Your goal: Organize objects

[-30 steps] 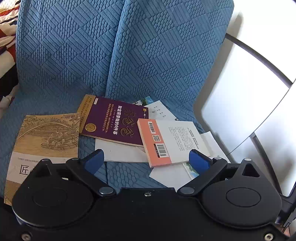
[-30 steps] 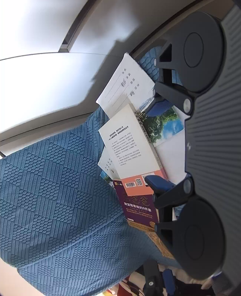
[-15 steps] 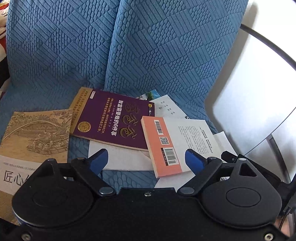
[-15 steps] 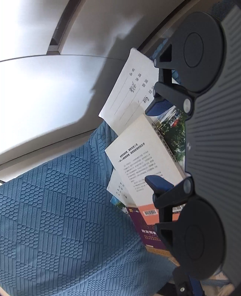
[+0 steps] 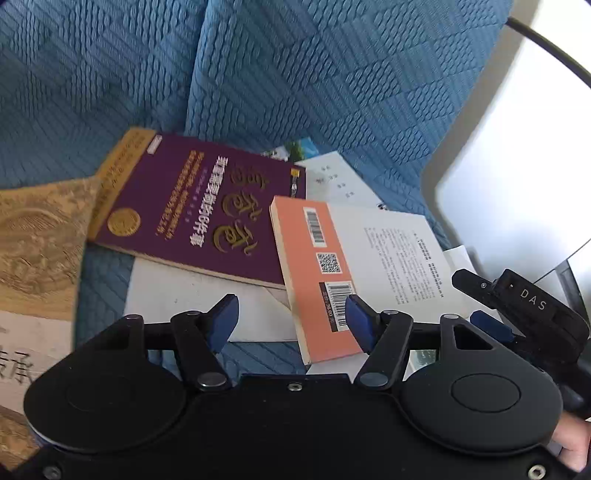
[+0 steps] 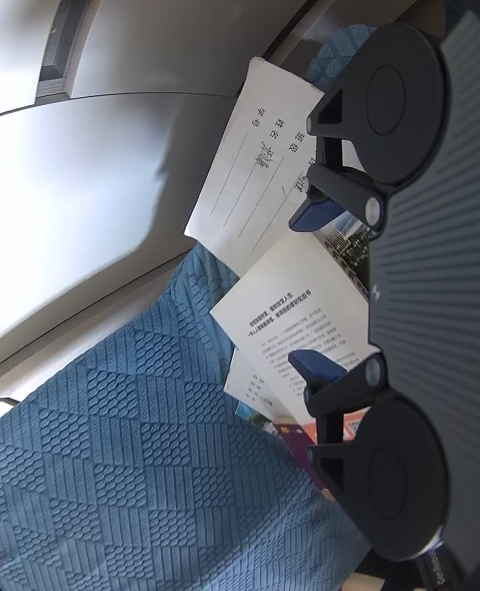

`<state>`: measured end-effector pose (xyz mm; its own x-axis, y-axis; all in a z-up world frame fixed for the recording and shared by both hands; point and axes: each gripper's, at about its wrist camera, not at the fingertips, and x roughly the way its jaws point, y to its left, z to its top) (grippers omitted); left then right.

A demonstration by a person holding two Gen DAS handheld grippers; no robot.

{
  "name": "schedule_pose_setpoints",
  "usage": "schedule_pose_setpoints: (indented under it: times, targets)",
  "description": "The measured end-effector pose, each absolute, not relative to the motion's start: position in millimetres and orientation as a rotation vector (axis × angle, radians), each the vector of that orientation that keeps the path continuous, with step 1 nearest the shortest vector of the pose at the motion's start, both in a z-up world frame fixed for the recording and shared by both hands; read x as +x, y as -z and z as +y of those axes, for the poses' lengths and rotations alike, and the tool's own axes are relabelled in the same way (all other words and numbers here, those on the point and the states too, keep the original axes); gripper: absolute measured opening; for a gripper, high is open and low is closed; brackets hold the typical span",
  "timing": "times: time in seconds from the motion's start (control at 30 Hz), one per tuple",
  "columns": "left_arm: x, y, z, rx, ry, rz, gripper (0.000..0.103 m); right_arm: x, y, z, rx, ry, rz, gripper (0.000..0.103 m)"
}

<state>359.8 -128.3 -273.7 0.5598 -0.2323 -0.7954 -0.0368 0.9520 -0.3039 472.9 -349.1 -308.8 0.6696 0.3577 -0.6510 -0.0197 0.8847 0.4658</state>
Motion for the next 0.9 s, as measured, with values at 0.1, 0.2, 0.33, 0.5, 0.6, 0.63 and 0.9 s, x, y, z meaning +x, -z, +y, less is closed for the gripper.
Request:
schedule_pose_setpoints:
  times: [0.1, 0.2, 0.33, 0.5, 0.6, 0.63, 0.9]
  targets:
    - [364, 282, -130, -0.326, 0.129, 0.989, 0.052, 477, 311, -349, 0.431, -0.195, 0.818, 0.074]
    - [367, 290, -134, -0.328, 0.129, 1.013, 0.044, 481, 319, -351, 0.440, -0.167, 0.838, 0.072]
    - [369, 301, -135, -0.367, 0.150, 1.045, 0.042, 483, 322, -349, 0.427, -0.160, 0.828, 0.073]
    - [369, 303, -140, -0.389, 0.181, 1.060, 0.044, 485, 328, -359, 0.569, -0.204, 0.823, 0.082]
    - [369, 304, -141, -0.408, 0.196, 1.063, 0.045, 486, 331, -368, 0.676, -0.229, 0.824, 0.083]
    - [369, 304, -142, -0.412, 0.187, 1.060, 0.047, 486, 333, -370, 0.712, -0.240, 0.824, 0.083]
    - [374, 298, -127, -0.507, 0.148, 1.049, 0.052, 483, 331, -379, 0.876, -0.333, 0.759, 0.083]
